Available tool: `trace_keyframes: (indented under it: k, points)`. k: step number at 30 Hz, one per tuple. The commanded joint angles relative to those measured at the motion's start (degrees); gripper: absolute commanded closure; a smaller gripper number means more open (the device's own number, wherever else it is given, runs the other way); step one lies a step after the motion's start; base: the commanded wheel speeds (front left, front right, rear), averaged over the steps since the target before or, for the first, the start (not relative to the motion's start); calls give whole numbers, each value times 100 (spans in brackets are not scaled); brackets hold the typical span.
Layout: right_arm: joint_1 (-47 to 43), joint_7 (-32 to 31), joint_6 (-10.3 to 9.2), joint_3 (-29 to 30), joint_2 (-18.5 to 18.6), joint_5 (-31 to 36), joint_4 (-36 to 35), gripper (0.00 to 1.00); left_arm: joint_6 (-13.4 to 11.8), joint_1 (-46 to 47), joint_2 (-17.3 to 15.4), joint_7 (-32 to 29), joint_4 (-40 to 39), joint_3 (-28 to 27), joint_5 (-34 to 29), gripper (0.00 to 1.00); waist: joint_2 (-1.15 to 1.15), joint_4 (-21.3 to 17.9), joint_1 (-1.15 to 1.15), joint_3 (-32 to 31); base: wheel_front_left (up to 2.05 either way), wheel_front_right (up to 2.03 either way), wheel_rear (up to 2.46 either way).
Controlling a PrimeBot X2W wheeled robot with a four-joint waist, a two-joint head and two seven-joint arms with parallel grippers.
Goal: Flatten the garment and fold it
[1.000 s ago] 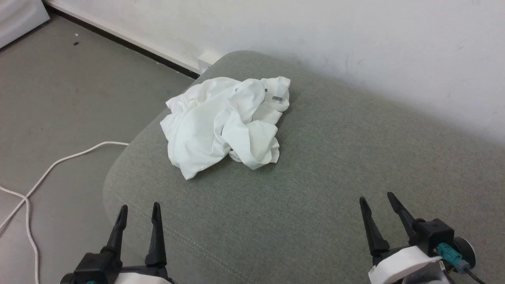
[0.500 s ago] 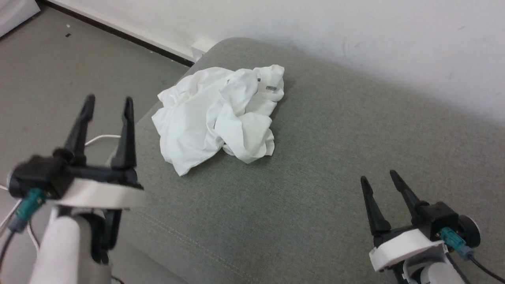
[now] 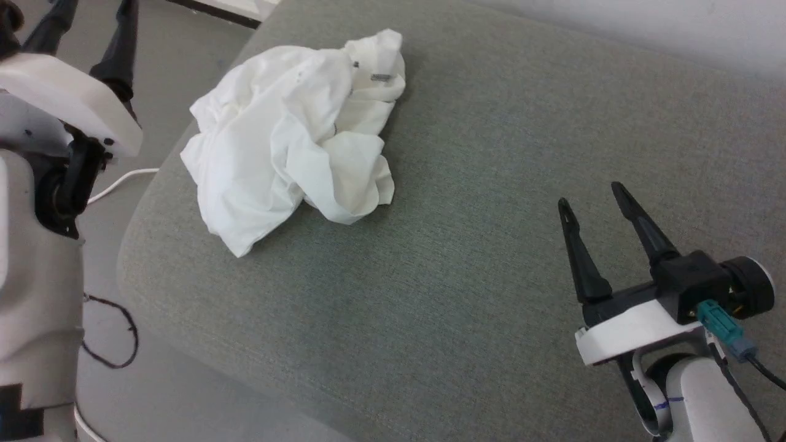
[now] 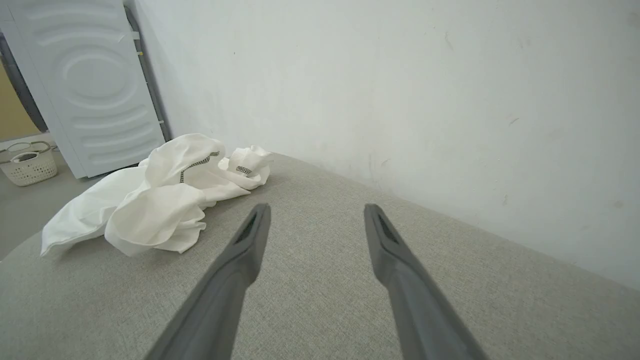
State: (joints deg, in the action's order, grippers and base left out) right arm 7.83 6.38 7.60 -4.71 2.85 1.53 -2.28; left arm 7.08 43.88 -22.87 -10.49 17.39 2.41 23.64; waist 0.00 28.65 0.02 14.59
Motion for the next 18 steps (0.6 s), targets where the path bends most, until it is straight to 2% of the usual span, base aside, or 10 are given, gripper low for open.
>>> trace_keyframes:
  k: [1, 7, 14, 18]
  points:
    - [107, -31, -11, -3, 3, 49, -91, 0, 36, 136, -67, -133, 144, 115, 111, 0, 0, -399, -2, 481, 0, 0, 0]
    - [221, -259, -11, -45, 3, 169, -575, 0, 39, 534, -535, -912, 810, 871, 947, 0, 0, -726, -2, 881, 0, 0, 0]
    - [326, -503, -11, -64, 3, 327, -1000, 0, 40, 662, -747, -1588, 1247, 1552, 1981, 0, 0, -913, -2, 1335, 0, 0, 0]
    - [373, -594, -11, -104, 3, 368, -1147, 0, 40, 701, -804, -1950, 1658, 1620, 2289, 0, 0, -973, -2, 1537, 0, 0, 0]
